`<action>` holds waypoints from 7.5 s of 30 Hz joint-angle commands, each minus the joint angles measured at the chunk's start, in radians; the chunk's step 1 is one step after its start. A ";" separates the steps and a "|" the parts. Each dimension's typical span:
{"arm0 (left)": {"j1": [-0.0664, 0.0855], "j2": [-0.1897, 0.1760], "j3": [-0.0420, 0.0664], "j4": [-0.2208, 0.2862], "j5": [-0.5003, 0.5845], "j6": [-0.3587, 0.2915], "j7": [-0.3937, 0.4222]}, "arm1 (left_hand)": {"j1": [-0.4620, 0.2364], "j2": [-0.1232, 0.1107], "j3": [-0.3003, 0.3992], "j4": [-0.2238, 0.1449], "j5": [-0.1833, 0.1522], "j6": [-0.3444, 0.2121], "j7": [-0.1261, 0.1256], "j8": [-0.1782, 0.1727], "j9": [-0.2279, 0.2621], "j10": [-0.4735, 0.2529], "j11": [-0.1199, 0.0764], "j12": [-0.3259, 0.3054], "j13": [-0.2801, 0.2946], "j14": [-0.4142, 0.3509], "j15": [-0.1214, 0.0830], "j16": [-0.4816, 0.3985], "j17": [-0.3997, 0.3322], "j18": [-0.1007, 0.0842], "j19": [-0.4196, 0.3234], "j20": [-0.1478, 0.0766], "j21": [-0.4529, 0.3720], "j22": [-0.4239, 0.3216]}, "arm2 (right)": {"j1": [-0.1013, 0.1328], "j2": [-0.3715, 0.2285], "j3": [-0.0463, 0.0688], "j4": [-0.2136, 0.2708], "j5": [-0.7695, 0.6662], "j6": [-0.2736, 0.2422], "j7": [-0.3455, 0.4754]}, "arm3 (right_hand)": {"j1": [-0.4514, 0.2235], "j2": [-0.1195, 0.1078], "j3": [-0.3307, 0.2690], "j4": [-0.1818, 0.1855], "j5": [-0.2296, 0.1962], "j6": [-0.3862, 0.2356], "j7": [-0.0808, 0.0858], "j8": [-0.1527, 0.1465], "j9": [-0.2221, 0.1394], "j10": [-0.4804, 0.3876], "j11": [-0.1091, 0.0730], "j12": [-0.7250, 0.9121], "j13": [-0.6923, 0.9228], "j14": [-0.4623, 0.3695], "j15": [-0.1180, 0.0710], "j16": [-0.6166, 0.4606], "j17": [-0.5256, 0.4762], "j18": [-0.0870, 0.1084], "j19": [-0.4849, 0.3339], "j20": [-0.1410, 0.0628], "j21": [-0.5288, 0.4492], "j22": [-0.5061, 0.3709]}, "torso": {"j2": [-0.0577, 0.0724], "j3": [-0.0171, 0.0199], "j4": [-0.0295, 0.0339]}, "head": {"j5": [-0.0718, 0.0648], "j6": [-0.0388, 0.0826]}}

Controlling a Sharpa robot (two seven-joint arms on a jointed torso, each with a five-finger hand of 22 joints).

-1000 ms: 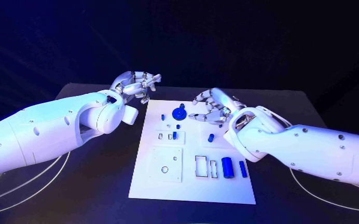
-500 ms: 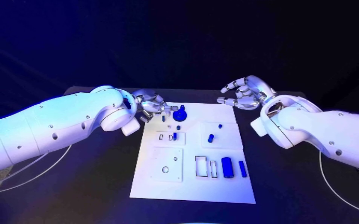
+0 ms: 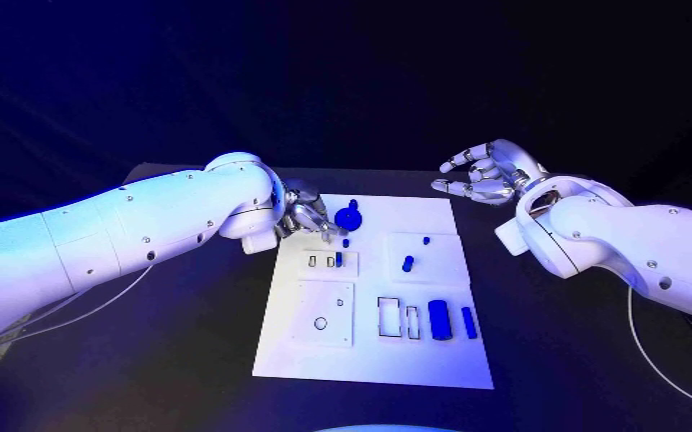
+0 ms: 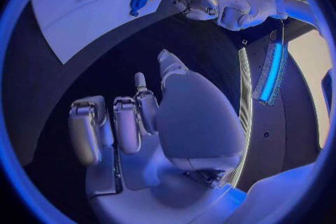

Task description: Assemble the parts on the task board

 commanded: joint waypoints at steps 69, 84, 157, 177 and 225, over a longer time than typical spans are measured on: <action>0.002 0.132 -0.049 -0.142 0.055 0.185 -0.047 | 0.188 0.072 0.182 -0.037 -0.001 0.008 -0.018 0.005 0.079 -0.010 -0.017 -0.021 -0.025 0.102 -0.019 0.011 0.251 -0.013 0.015 -0.006 0.014 0.022 | 0.001 0.011 0.000 -0.014 -0.012 0.050 -0.013 | 0.005 0.019 0.005 -0.001 0.037 -0.017 0.004 0.012 0.000 -0.005 -0.001 -0.009 0.085 0.077 -0.004 -0.003 0.143 -0.014 0.105 -0.006 0.004 0.263 | 0.002 -0.0004 0.0006 | -0.012 -0.032; 0.002 0.102 -0.048 -0.118 0.117 0.138 -0.044 | 0.100 0.007 0.565 -0.198 0.000 -0.018 -0.023 0.067 0.235 -0.010 -0.023 -0.054 -0.064 0.100 -0.024 0.007 0.245 -0.013 0.014 -0.011 0.013 0.025 | 0.001 0.011 0.000 -0.020 -0.013 0.058 -0.015 | 0.006 0.019 0.007 -0.001 0.050 -0.019 0.004 0.015 0.000 -0.005 -0.001 -0.009 0.084 0.077 -0.004 -0.003 0.143 -0.014 0.105 -0.006 0.004 0.263 | 0.001 -0.0002 0.0023 | -0.010 -0.032; -0.076 -0.003 -0.047 0.069 -0.194 -0.058 -0.039 | -0.004 -0.044 0.710 -0.291 0.122 0.026 -0.044 0.098 0.299 0.058 -0.046 -0.017 -0.014 0.101 -0.046 0.008 0.248 -0.018 0.037 -0.031 0.022 0.050 | -0.003 -0.002 -0.003 -0.016 -0.017 0.081 -0.013 | -0.004 0.022 0.009 0.001 0.062 -0.022 0.005 0.020 -0.001 -0.008 -0.001 -0.012 0.082 0.076 -0.004 -0.006 0.138 -0.014 0.105 -0.006 0.004 0.263 | 0.000 0.0006 0.0048 | -0.009 -0.050; -0.076 0.006 -0.047 0.051 -0.186 -0.036 -0.042 | -0.008 -0.045 0.710 -0.292 0.129 0.027 -0.045 0.099 0.300 0.061 -0.046 -0.014 -0.010 0.102 -0.046 0.009 0.249 -0.018 0.037 -0.031 0.022 0.050 | -0.003 -0.002 -0.003 -0.016 -0.017 0.085 -0.014 | -0.006 0.021 0.009 0.002 0.063 -0.023 0.005 0.021 -0.001 -0.008 -0.001 -0.013 0.081 0.076 -0.004 -0.006 0.138 -0.014 0.105 -0.006 0.004 0.263 | 0.001 0.0022 0.0038 | -0.012 -0.058; -0.076 0.043 -0.048 -0.004 -0.183 0.020 -0.045 | -0.152 -0.068 0.485 -0.185 0.112 0.083 -0.074 0.088 0.299 0.095 -0.067 0.012 0.035 0.106 -0.063 0.015 0.263 -0.022 0.049 -0.048 0.022 0.065 | -0.003 -0.002 -0.003 -0.015 -0.017 0.083 -0.010 | -0.012 0.021 0.009 0.001 0.062 -0.024 0.005 0.024 -0.001 -0.008 -0.001 -0.013 0.080 0.074 -0.004 -0.008 0.132 -0.014 0.105 -0.006 0.004 0.263 | 0.001 0.0015 0.0044 | -0.020 -0.074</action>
